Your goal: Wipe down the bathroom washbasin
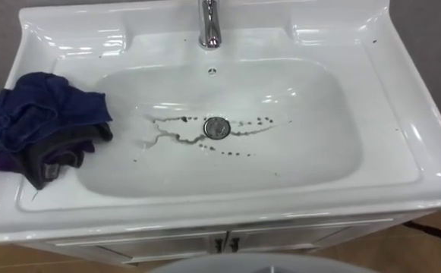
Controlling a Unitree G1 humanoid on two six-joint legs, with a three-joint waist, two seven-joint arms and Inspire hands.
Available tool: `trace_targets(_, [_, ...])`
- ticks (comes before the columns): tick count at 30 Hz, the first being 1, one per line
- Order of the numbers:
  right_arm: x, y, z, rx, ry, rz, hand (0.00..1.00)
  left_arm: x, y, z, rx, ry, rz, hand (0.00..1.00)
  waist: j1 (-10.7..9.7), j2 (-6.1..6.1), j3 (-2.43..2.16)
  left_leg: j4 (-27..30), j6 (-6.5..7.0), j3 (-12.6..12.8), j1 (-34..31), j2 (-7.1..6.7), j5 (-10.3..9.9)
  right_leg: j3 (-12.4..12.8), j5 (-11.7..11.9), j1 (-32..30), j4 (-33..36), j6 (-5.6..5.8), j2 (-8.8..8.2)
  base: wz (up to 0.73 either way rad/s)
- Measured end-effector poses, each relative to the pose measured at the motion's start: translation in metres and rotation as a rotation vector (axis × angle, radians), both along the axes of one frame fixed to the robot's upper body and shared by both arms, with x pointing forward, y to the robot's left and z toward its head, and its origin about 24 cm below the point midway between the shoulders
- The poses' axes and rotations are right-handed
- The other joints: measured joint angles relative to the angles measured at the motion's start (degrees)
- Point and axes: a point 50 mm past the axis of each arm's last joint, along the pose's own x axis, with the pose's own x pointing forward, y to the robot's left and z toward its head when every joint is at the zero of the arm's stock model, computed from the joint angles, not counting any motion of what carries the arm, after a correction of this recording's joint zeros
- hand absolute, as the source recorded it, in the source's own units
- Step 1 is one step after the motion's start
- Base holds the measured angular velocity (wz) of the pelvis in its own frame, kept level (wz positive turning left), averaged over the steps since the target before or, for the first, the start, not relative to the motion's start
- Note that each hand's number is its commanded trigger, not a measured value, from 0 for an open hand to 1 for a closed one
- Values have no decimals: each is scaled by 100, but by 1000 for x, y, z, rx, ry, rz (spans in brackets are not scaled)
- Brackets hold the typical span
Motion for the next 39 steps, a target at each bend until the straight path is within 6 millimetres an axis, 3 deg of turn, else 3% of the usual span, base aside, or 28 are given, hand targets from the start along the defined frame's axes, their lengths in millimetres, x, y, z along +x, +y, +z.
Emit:
trace_targets(4, [-1,-5,1,-20,-4,-16,0,-2,11,4,95,-56,229,0,167,16,2,11,0,-25,-3,0,1,-25,-1,5,9,-1,-13,2])
trace_targets(6, [0,-7,1,-29,-12,-13,0,-4,19,7,159,-78,327,0,193,10,5,19,3,-167,-46,-4,2,-137,-13,4,16,-3,-86,20])
trace_targets(11, [6,-14,3,-45,-38,-11,0,-2,42,17,302,-111,414,0,439,107,-20,-16,4,-209,-55,-13,2,-160,-17,-6,20,0,-70,5])
trace_targets(16, [10,-30,8,-91,-84,-51,0,18,74,39,484,-261,570,0,563,181,-23,-13,13,-338,-132,-74,24,-302,-21,-9,9,5,-96,14])
trace_targets(22, [15,-33,8,-105,-136,-28,0,57,110,84,752,-494,626,0,649,219,-5,-18,14,-461,-183,-99,25,-381,-75,-38,-4,21,-121,8])
trace_targets(28, [13,-37,10,-126,-162,-12,0,90,131,136,960,-707,672,0,807,322,-33,-9,14,-484,-236,-101,26,-343,-81,-134,17,19,-105,-6])
trace_targets(30, [9,-37,11,-133,-161,-5,0,99,138,162,1048,-807,699,0,875,348,-47,-10,13,-489,-236,-100,26,-293,-81,-156,36,18,-93,-13])
trace_targets(34, [5,-38,11,-145,-156,-13,0,112,147,192,1135,-913,647,0,861,384,-64,-11,14,-491,-237,-103,26,-311,-80,-145,36,18,-100,0])
trace_targets(36, [4,-38,11,-146,-155,-14,0,121,147,213,1223,-974,579,0,756,390,-64,-8,14,-608,-217,-116,26,-373,-75,-76,9,20,-112,15])
trace_targets(39, [2,-37,11,-145,-156,-9,0,129,145,235,1321,-1043,505,0,701,411,-46,-11,14,-623,-131,-113,26,-372,-76,9,0,21,-110,3])
